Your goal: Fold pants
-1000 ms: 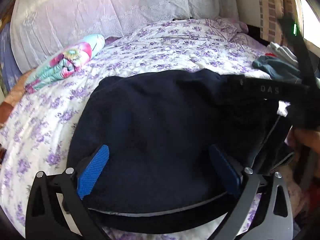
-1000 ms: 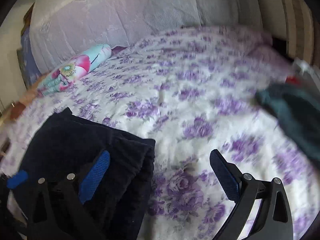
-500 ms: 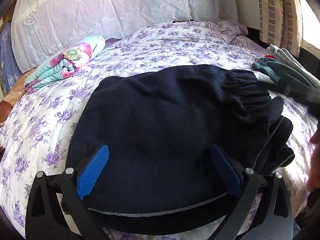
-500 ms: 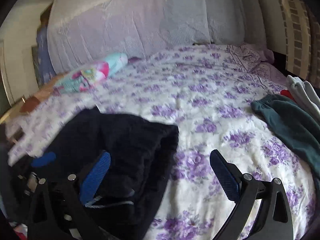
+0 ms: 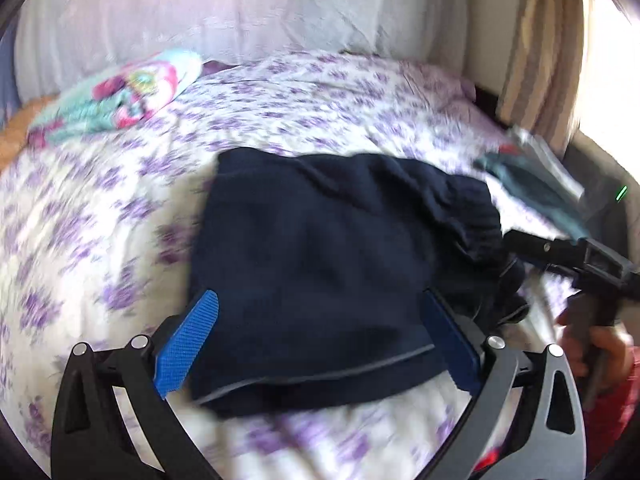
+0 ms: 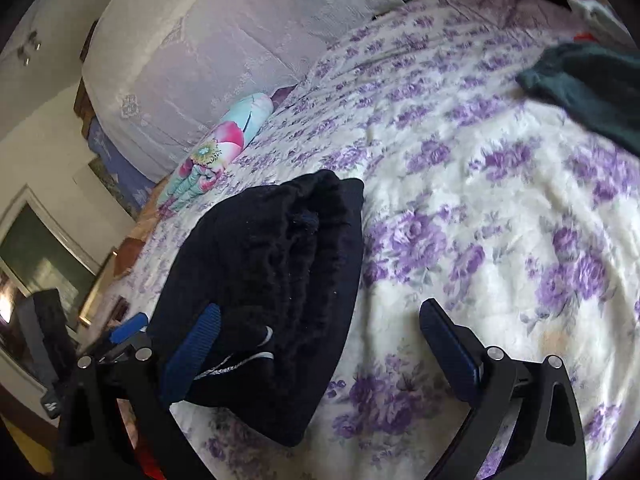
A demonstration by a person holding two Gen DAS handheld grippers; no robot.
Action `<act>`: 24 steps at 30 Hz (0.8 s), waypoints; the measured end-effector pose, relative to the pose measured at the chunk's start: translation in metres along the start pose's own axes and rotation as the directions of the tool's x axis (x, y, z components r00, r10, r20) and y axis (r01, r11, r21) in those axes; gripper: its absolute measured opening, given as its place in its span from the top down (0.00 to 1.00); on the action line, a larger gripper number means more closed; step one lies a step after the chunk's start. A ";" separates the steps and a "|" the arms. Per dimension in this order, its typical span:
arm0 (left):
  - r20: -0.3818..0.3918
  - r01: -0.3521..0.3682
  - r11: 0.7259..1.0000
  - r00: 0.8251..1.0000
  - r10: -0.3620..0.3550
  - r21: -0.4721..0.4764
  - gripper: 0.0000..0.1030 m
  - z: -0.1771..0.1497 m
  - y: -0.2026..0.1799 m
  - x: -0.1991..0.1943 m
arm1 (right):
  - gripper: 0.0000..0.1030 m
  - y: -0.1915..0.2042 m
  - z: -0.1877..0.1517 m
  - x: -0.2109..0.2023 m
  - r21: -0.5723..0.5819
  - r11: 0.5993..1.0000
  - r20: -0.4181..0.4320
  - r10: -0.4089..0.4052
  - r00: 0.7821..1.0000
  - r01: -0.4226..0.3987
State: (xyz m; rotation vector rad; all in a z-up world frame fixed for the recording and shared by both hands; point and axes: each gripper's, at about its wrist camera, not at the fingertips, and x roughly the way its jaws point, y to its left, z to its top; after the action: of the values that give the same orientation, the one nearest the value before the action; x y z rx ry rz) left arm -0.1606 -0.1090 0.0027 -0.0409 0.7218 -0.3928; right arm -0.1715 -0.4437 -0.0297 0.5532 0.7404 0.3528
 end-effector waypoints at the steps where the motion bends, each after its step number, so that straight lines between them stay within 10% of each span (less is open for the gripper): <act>1: -0.016 0.019 0.999 1.000 -0.019 -0.049 0.05 0.000 0.018 -0.004 | 0.03 -0.005 0.000 -0.001 0.028 0.999 0.000 0.026 1.000 -0.026; 4: -0.107 0.109 0.970 0.985 -0.135 -0.220 0.05 -0.003 0.062 0.010 | 0.03 -0.009 0.003 0.001 0.079 0.995 -0.001 0.056 0.998 -0.055; 6: -0.167 0.198 0.905 0.946 -0.277 -0.377 0.05 -0.010 0.087 0.032 | 0.03 -0.006 0.009 0.010 0.091 0.994 -0.045 0.064 0.997 -0.059; 9: -0.136 0.276 0.870 0.924 -0.357 -0.409 0.05 -0.006 0.089 0.039 | 0.03 -0.001 0.022 0.029 0.117 0.989 -0.112 0.101 0.989 -0.088; 12: -0.155 0.384 0.804 0.855 -0.496 -0.454 0.05 0.001 0.080 0.057 | 0.03 0.000 0.034 0.055 0.155 0.978 -0.183 0.169 0.968 -0.142; 17: -0.164 0.405 0.817 0.849 -0.503 -0.411 0.06 0.005 0.074 0.072 | 0.03 0.001 0.048 0.072 0.164 0.966 -0.134 0.223 0.966 -0.200; 21: -0.160 0.358 0.817 0.869 -0.469 -0.452 0.54 0.001 0.094 0.068 | 0.44 0.003 0.034 0.065 0.069 0.990 -0.087 0.131 0.987 -0.126; 24: -0.139 0.387 0.797 0.856 -0.497 -0.464 0.68 0.003 0.100 0.063 | 0.52 0.014 0.033 0.056 0.013 0.994 -0.069 0.106 0.992 -0.106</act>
State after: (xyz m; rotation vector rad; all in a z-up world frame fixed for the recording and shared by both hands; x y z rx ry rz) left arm -0.0820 -0.0399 -0.0521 -0.5946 1.0494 -0.6995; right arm -0.1103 -0.4166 -0.0313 0.5927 0.7815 0.4692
